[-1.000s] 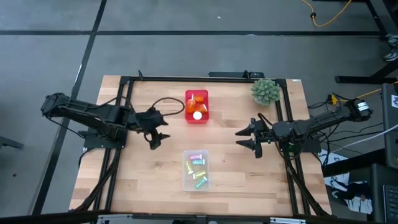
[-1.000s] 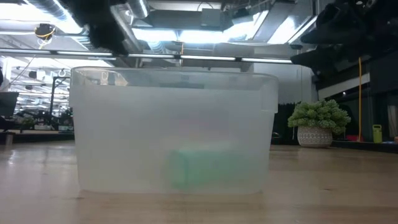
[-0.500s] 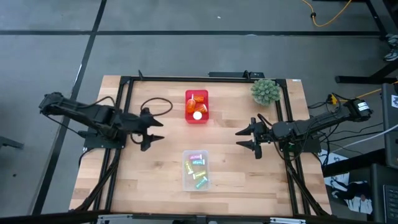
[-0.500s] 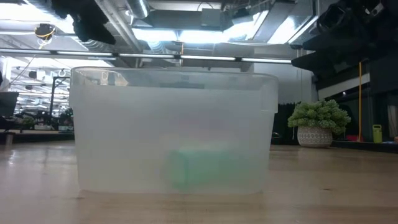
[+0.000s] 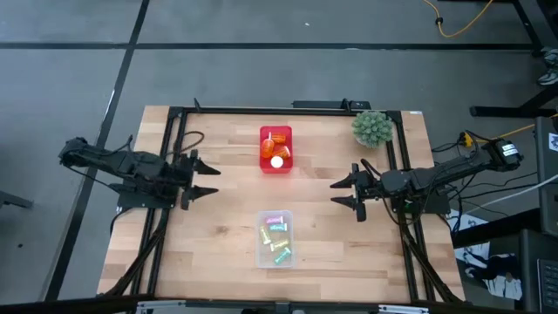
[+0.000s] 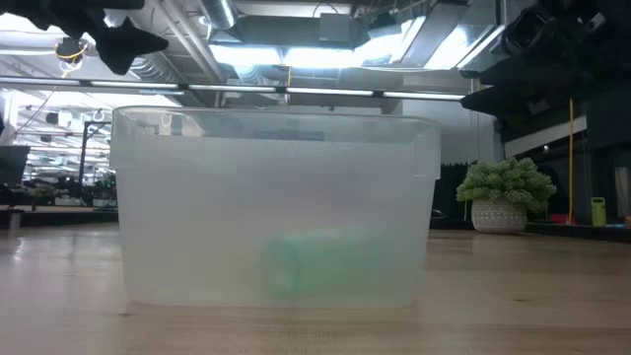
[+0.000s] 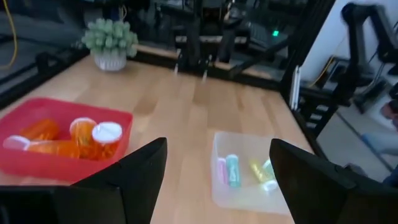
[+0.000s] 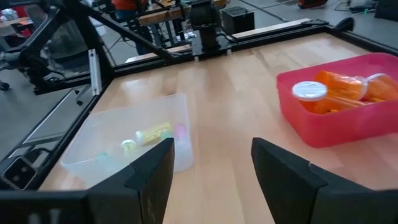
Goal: Pick and place medicine bottles into bin by pill shape (circle, oval)
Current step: Return to Home Position
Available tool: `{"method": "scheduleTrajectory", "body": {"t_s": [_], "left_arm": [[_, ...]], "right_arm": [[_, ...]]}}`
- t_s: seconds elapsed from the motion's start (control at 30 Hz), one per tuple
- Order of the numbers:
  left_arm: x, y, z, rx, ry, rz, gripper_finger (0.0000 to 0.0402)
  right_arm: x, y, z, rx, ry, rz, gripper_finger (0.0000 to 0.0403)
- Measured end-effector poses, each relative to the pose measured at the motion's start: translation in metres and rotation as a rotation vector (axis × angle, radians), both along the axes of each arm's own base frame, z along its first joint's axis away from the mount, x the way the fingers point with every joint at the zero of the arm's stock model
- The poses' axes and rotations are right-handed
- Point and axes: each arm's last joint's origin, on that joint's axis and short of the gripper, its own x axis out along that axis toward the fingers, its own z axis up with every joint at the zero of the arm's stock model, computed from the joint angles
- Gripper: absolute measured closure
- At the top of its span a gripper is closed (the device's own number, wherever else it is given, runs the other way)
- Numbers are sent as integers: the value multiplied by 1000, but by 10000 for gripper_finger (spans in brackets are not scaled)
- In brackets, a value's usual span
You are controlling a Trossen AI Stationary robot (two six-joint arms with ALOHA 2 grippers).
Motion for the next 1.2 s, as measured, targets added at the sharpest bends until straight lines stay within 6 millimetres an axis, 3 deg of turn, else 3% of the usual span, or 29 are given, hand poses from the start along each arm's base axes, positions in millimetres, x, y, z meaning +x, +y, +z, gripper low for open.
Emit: {"method": "scheduleTrajectory", "body": {"t_s": [0.27, 0.7, 1.0, 1.2], "left_arm": [[-14, 1, -6, 38, -175, -98, 124], [-10, -1, -48, 37, -363, -132, 124], [-7, -2, -69, 23, -367, -141, 124], [-7, -2, -70, 26, -363, -141, 124]], "right_arm": [[2, -11, 0, -3, -3, -69, 186], [4, -27, 0, -48, 0, -153, 186], [2, -39, -7, -105, 79, -201, 186], [-4, -48, -7, -72, 112, -229, 186]]}}
